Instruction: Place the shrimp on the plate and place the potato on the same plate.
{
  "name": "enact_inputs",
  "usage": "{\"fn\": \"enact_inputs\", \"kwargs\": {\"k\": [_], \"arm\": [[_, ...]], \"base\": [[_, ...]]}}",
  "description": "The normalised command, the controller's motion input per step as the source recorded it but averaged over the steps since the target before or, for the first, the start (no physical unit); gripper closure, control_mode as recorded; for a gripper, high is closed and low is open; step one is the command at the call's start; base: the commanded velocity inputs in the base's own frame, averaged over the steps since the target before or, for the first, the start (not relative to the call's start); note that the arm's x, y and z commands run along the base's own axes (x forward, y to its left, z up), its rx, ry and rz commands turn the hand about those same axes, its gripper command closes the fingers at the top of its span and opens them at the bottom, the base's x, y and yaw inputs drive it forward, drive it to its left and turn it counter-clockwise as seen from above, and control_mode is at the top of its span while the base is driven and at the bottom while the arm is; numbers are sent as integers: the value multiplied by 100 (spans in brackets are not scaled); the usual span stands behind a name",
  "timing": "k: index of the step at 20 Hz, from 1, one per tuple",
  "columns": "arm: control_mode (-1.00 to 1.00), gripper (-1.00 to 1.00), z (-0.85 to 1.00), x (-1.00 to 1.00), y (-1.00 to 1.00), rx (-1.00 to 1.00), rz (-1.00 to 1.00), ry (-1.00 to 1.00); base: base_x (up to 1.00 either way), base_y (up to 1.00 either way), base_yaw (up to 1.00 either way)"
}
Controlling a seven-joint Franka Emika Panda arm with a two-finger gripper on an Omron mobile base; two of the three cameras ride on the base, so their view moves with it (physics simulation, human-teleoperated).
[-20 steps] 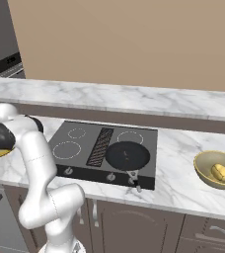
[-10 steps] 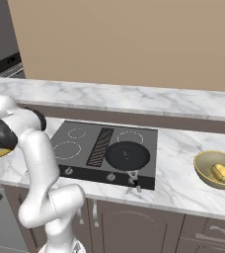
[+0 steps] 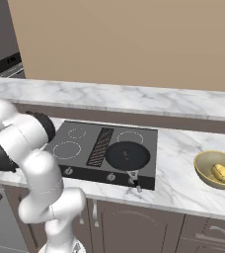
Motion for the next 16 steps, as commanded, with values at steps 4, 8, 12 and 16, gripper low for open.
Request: {"fn": "enact_inputs", "kwargs": {"k": [4,8,12,16], "arm": [[-100,-100,0,51,-100,23,5,25],[-100,-100,19,36,-100,3,0,17],[-100,-100,39,47,-100,-2,0,20],[-100,-100,41,20,-100,0,-1,23]], "base": [[0,0,0],[0,0,0],[0,0,0],[0,0,0]]}}
